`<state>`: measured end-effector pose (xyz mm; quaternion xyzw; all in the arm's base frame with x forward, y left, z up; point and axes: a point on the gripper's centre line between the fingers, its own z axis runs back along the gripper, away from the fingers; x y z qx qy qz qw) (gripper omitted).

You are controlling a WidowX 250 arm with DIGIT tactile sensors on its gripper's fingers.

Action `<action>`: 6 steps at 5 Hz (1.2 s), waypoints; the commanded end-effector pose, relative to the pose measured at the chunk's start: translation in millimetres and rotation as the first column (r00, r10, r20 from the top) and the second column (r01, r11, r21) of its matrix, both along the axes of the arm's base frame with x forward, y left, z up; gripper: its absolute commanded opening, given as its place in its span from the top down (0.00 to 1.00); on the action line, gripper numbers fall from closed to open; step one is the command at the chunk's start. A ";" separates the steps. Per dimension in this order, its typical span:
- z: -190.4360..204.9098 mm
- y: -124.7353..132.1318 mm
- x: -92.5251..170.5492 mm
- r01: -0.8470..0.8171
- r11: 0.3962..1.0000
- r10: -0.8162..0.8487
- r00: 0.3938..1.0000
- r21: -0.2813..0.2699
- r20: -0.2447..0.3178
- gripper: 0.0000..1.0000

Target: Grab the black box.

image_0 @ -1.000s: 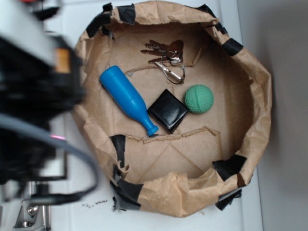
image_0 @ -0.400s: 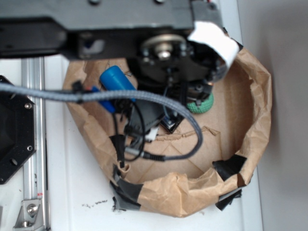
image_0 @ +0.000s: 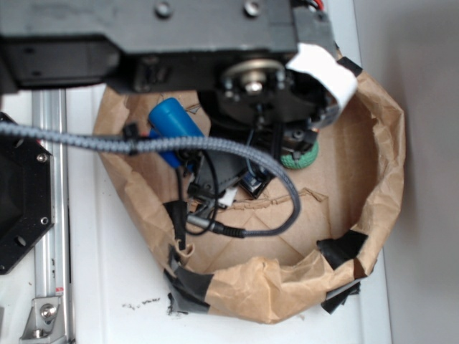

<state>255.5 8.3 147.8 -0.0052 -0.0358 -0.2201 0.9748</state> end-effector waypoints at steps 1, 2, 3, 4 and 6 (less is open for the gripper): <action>-42.6 10.2 20.0 -0.046 0.992 0.047 0.999 0.120 -0.005 0.00; -86.2 7.3 31.7 0.014 0.997 -0.013 1.000 0.076 -0.015 0.00; -118.6 -0.2 25.2 0.111 0.992 -0.106 0.992 0.063 -0.066 0.00; -131.1 -17.2 10.4 0.178 0.983 -0.175 0.981 0.030 -0.087 0.00; -132.4 -54.2 -19.2 0.285 0.958 -0.283 0.955 0.009 -0.089 0.00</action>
